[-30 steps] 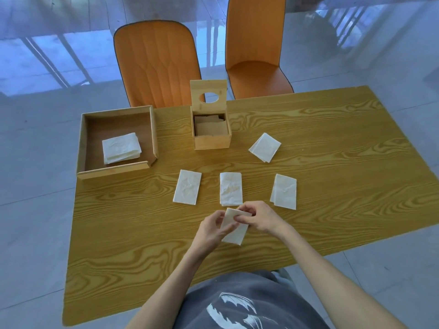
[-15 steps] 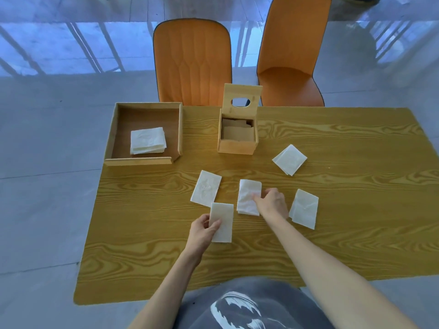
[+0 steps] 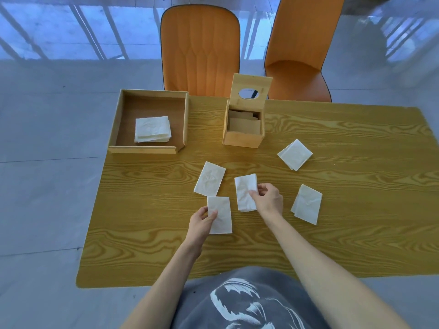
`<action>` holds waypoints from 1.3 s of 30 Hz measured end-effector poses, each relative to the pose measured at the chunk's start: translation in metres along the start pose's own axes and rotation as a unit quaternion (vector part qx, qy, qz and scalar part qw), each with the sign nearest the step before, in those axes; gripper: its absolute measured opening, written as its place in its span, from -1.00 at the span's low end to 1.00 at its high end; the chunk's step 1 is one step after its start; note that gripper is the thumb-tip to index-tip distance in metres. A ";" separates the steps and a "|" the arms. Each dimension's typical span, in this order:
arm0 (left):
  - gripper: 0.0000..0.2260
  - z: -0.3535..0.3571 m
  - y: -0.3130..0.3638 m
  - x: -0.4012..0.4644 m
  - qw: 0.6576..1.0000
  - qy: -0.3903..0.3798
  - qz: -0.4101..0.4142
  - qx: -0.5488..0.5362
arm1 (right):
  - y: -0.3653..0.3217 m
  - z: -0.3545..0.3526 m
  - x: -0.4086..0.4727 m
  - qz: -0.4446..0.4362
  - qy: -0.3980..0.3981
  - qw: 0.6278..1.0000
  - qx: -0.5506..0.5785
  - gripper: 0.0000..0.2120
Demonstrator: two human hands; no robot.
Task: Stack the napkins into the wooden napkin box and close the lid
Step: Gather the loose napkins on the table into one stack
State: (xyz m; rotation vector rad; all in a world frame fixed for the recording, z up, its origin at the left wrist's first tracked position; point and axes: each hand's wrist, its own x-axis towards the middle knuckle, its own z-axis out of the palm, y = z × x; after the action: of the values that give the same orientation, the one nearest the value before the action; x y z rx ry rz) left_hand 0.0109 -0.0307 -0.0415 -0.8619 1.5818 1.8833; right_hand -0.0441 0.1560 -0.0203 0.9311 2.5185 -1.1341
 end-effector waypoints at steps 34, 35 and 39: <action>-0.87 -0.068 0.019 -0.003 0.987 0.132 0.046 -0.084 | -0.071 0.074 -0.029 0.036 -0.062 0.997 -0.034 -0.53; -0.87 -0.070 0.019 -0.002 0.986 0.136 0.042 -0.084 | -0.075 0.076 -0.029 0.042 -0.055 0.996 -0.047 -0.49; -0.83 -0.074 0.020 0.001 0.986 0.141 0.036 -0.082 | -0.082 0.083 -0.031 0.043 -0.030 0.994 -0.098 -0.38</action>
State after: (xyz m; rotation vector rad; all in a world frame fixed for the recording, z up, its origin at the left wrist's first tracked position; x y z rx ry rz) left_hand 0.0057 -0.1075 -0.0377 -1.2043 1.6540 2.0366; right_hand -0.0762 0.0392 -0.0139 0.9288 2.4628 -0.8574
